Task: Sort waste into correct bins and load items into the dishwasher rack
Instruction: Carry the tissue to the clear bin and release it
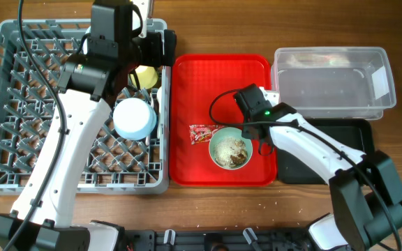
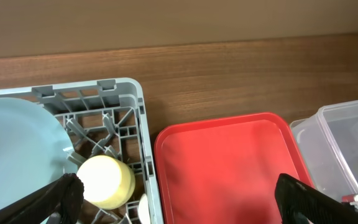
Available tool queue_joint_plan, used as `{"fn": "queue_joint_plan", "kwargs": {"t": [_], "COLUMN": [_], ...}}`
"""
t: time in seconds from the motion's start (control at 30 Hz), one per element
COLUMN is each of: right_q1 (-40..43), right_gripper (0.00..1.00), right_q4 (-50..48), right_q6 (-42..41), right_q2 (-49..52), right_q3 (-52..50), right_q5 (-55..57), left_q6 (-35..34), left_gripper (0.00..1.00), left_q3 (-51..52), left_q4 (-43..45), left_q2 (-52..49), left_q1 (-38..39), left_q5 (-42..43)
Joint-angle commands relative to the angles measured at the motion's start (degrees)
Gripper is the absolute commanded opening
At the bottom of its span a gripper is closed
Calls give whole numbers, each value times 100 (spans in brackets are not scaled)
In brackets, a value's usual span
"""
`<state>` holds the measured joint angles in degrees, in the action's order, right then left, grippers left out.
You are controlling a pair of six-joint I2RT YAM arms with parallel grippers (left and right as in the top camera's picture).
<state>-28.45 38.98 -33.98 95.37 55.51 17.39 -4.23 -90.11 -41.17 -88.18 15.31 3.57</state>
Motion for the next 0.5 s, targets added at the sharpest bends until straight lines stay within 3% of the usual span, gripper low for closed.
{"fn": "queue_joint_plan", "kwargs": {"t": [0.0,0.1,0.23,0.47], "right_q1": [-7,-4,315,1615], "right_gripper": [4,4,4,6], "right_q4": [514,514,627,-387], "right_q6": [483,719,695,708], "right_q2": [-828,-1550,-1880,-848], "right_q3": [1113,1451,1392,935], "right_q5": [81,501,2249,1725], "left_q6": [-74,-74,-74,-76], "left_gripper": [100,100,100,100], "left_q3": [-13,-13,-13,-13], "left_q4": [11,11,11,11], "left_q2": [0,0,0,0], "left_q1": [-4,-4,-4,-4], "left_q5": [92,92,92,92]}}
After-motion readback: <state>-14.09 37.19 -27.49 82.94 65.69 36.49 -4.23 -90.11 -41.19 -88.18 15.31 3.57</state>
